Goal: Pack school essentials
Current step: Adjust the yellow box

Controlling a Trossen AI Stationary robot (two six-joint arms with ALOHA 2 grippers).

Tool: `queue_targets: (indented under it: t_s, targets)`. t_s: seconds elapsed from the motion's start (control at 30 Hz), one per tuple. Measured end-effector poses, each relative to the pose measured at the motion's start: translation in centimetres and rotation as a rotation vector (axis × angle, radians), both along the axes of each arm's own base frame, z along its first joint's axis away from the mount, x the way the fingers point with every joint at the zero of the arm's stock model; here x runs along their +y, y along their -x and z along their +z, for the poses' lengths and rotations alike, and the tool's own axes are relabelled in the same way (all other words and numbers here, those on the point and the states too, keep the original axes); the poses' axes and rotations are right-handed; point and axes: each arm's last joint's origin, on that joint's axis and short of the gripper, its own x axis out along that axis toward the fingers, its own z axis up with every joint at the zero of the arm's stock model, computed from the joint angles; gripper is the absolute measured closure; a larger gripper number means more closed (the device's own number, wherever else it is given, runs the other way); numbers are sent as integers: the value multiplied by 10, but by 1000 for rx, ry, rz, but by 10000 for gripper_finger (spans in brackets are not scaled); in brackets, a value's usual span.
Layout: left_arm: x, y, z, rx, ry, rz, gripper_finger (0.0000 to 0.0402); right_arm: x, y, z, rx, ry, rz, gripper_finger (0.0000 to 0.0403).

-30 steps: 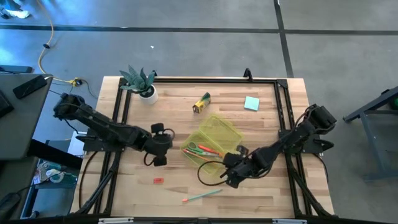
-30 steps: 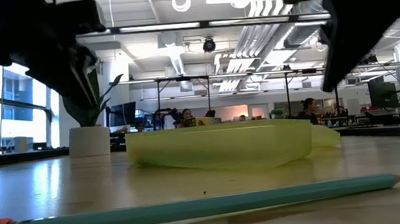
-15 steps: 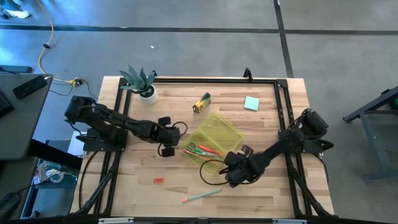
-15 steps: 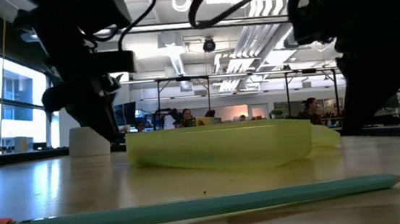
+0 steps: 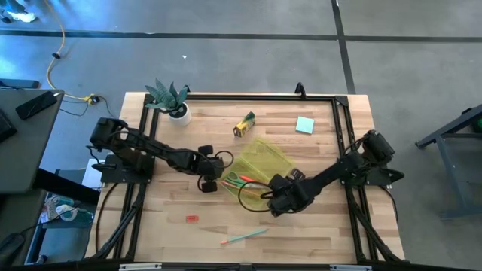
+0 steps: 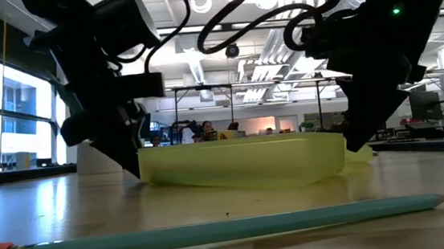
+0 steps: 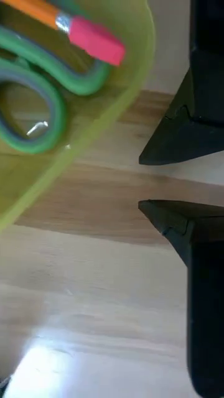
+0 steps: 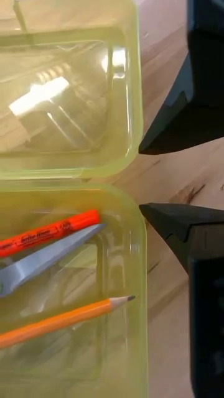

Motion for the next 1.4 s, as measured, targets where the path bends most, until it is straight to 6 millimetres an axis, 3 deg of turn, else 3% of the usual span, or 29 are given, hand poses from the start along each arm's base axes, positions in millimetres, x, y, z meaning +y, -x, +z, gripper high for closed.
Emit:
queue_targets:
  t_s: [0.23,1.0,1.4]
  targets:
    - [-10,-2,-3,-5,1,-34,312,-6,-1,0,23,6,3,274]
    - [-75,-4,2,-130,26,-260,312,-27,-8,0,80,46,31,274]
    - [-82,-5,3,-156,117,-257,312,-42,-13,0,110,70,75,274]
